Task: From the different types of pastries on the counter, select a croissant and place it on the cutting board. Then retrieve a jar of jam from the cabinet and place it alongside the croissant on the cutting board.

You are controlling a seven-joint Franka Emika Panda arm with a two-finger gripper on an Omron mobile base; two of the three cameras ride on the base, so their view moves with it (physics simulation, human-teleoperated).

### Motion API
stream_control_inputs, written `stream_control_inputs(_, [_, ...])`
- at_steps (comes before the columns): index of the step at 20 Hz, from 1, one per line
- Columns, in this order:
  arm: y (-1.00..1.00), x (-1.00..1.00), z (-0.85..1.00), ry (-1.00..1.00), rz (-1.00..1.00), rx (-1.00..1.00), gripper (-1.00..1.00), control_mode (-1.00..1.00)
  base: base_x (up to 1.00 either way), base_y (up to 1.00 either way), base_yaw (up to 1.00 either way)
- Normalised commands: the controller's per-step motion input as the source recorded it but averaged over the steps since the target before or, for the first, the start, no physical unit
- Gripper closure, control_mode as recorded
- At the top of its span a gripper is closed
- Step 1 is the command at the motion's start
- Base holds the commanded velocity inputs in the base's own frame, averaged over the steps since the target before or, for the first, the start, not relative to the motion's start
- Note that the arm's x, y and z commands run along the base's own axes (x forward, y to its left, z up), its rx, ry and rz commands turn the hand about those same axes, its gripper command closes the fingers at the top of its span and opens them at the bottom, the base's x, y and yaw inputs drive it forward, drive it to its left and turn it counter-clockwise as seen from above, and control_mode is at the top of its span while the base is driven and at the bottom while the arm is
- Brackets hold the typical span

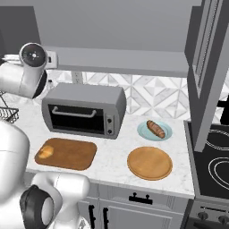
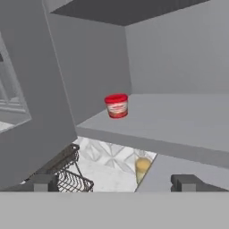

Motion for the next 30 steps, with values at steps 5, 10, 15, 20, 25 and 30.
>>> stream_control_inputs(5, [-0.01,0.95,-0.36,-0.14,0.26,-0.02,-1.0,-1.0,0.0,0.0,0.0])
stream_control_inputs(10, [0.02,0.62,0.33,-0.16,0.06,0.01,-1.0,-1.0,0.0,0.0,0.0])
stream_control_inputs(15, [0.0,0.02,0.67,-0.02,0.04,-0.02,-1.0,-1.0,0.0,0.0,0.0])
stream_control_inputs(20, [0.0,0.0,0.03,0.0,0.1,-0.06,-1.0,-1.0,0.0,0.0,0.0])
stream_control_inputs(25, [0.03,-0.03,0.1,-0.08,0.21,-0.04,-1.0,-1.0,0.0,0.0,0.0])
stream_control_inputs(30, [0.18,0.22,-0.44,-0.03,0.0,0.0,-1.0,-1.0,0.0,0.0,0.0])
